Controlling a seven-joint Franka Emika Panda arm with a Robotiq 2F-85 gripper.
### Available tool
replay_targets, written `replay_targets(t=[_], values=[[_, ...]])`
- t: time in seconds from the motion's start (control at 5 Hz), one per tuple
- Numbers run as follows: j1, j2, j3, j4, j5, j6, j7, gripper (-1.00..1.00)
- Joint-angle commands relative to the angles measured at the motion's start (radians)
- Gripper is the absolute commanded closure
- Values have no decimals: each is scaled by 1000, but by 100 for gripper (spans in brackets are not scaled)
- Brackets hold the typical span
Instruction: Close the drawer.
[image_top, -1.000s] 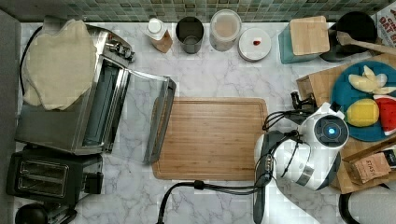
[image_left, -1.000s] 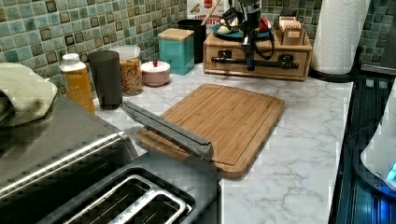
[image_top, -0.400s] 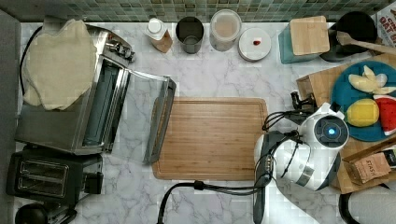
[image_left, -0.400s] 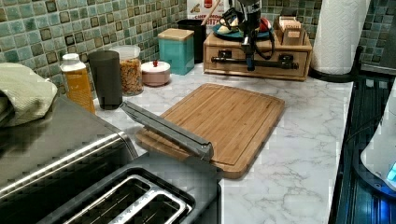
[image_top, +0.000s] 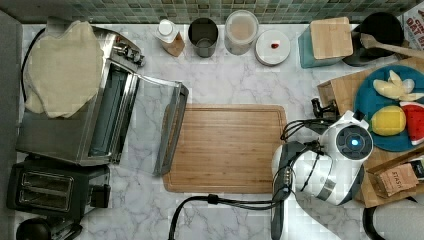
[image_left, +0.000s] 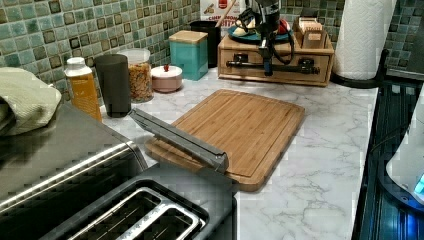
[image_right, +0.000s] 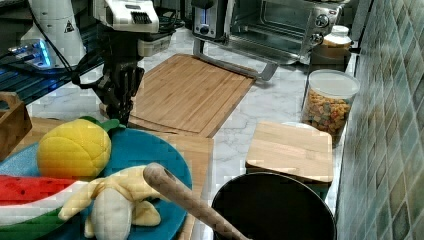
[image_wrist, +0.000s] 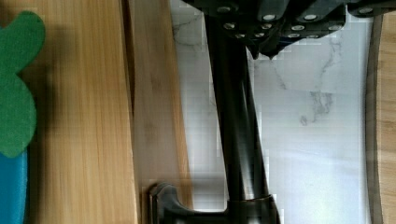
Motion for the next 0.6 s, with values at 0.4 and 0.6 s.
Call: replay_targets(t=[0.4,0.6], values=[[-81,9,-96,116,-24,104,5,100],[-77,9,-100,116,-21,104,3,100]])
